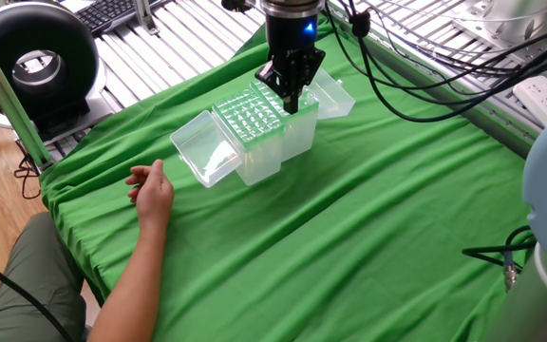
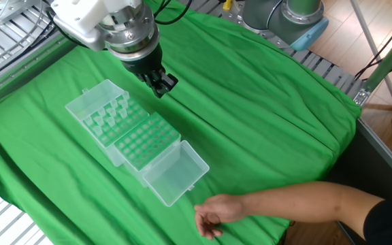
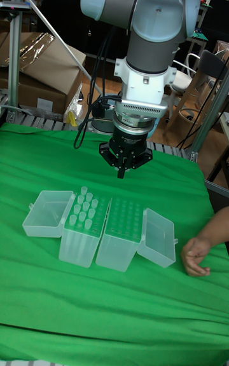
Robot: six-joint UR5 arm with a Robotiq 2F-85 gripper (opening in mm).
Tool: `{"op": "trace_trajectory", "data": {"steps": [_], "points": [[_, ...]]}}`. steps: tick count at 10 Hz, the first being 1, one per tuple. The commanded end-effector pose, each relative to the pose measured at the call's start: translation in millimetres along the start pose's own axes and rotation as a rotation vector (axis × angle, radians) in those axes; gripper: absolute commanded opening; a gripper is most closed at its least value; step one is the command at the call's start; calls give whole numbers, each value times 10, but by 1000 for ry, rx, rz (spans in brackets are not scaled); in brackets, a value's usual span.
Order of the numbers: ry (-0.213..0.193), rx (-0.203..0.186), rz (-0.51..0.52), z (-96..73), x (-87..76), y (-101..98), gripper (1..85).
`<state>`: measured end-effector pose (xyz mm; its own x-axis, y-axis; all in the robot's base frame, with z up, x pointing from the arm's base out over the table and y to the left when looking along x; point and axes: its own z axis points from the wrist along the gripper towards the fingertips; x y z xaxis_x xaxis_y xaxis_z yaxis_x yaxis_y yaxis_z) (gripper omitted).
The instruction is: Insert a large pipette tip into the holder for large pipette tips
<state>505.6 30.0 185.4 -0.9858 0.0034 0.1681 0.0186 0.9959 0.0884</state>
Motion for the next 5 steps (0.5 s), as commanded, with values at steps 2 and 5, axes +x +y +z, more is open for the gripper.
{"op": "trace_trajectory", "data": {"steps": [2,5], "points": [[-3,-14,3,-9,-11,34,10],[0,-14,0,-14,0,34,10]]}}
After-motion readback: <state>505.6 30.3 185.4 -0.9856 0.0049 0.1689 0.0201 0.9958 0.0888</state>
